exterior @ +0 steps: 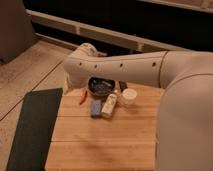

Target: Drag the pepper across the table

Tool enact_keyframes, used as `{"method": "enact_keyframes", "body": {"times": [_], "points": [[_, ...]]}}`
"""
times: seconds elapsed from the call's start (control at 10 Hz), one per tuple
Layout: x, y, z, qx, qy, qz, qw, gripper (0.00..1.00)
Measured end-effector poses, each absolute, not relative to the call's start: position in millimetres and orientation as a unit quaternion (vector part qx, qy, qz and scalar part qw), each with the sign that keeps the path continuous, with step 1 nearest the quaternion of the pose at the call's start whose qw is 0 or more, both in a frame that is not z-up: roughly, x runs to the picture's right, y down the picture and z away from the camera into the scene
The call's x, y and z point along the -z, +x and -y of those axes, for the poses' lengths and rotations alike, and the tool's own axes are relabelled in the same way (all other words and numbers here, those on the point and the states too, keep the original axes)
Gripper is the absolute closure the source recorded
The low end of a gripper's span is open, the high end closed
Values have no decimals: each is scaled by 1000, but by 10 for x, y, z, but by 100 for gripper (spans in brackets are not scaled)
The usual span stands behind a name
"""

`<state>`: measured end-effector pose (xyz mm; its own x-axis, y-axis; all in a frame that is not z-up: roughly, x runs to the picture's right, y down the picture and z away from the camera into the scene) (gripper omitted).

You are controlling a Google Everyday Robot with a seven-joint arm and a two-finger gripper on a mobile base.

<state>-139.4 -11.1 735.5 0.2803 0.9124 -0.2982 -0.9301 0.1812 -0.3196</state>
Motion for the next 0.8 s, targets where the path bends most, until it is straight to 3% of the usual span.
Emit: {"method": "enact_keyframes", "body": {"times": [0.4,0.8], "points": [[-8032,-1445,509,-594,-192,-27,781,35],[-8567,-1699,135,-610,-246,-74,750,35]]}}
